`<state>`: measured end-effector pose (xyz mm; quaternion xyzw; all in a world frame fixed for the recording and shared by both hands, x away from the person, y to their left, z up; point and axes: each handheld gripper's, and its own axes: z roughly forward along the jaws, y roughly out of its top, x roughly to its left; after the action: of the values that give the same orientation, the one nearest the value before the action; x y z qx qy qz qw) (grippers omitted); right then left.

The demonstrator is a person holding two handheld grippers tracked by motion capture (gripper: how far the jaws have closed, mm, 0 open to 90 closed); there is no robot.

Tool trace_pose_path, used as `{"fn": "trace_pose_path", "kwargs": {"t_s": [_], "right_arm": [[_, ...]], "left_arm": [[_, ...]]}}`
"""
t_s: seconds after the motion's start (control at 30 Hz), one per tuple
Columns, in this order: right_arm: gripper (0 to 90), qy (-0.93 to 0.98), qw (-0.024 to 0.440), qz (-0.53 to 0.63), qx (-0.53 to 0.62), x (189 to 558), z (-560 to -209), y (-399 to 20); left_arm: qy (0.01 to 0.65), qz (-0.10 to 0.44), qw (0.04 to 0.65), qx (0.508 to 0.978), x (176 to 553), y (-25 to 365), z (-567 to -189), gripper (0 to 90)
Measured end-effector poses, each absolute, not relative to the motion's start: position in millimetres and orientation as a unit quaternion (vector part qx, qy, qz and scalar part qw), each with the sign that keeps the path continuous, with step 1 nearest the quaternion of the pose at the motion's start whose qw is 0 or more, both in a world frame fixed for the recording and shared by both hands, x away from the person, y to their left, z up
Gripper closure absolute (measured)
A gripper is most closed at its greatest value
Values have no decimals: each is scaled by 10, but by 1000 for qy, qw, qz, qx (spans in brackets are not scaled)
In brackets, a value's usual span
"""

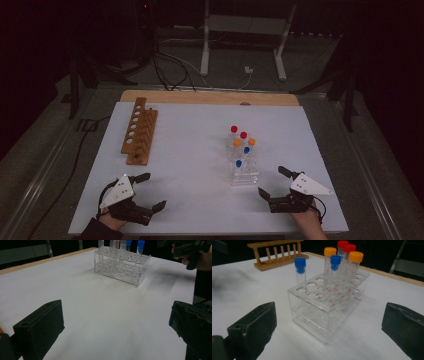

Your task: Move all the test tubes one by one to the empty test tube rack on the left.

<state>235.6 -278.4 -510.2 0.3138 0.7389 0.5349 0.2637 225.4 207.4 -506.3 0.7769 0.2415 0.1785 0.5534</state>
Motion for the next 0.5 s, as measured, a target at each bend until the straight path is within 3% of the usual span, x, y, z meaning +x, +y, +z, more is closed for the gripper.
{"fn": "trace_pose_path", "kwargs": {"t_s": [0.37,0.5], "right_arm": [[0,752,252,510,332,2371,-5067,-2787],[0,757,228,502,350,2398,-5085,-2785]], "left_arm": [[246,179,554,775,2270,2070,-5070,5],[249,185,556,771,2268,2072,-5063,5]]}}
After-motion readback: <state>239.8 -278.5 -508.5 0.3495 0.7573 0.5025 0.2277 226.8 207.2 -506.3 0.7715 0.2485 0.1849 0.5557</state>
